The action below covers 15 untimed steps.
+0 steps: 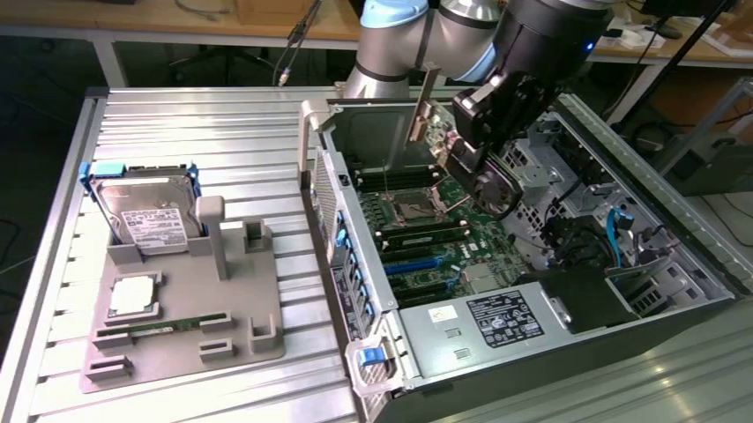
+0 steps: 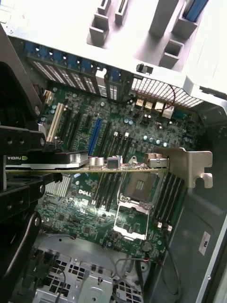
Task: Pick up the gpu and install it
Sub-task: 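Insert the gpu into the slot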
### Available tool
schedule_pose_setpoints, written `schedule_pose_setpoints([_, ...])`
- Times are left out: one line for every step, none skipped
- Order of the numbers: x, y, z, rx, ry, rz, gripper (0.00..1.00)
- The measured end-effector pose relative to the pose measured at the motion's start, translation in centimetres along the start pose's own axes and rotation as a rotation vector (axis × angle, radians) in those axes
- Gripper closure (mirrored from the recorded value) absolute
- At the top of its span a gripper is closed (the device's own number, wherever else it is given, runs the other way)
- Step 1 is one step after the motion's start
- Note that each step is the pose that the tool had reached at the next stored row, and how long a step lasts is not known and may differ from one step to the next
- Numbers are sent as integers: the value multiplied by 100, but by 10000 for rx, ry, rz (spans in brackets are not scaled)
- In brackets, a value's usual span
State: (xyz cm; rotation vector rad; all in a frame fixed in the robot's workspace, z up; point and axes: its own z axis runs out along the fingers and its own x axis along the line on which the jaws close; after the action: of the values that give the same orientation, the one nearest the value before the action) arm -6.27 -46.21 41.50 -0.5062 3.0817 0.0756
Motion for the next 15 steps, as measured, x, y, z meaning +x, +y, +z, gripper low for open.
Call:
schedule_pose_setpoints([0,0,0,-2,2,-57,73])
schedule_pose_setpoints([0,0,0,-3,5,-109,73])
schedule_pose_setpoints([0,0,0,-5,8,-179,73])
schedule_pose_setpoints([0,0,1,-7,10,-236,73])
schedule_pose_setpoints([0,0,0,-9,13,-316,73])
schedule_pose_setpoints([0,0,0,-10,16,-381,73])
schedule_pose_setpoints([0,0,0,-12,20,-452,73])
schedule_pose_setpoints([0,0,0,-13,23,-508,73])
schedule_pose_setpoints([0,0,0,-14,26,-570,73])
schedule_pose_setpoints([0,0,0,-17,28,-637,73])
schedule_pose_setpoints([0,0,0,-18,31,-694,73])
schedule_pose_setpoints([0,0,0,-20,34,-752,73])
schedule_pose_setpoints([0,0,0,-21,36,-813,73])
schedule_pose_setpoints([0,0,0,-23,38,-870,73])
schedule_pose_setpoints([0,0,0,-24,42,-934,73])
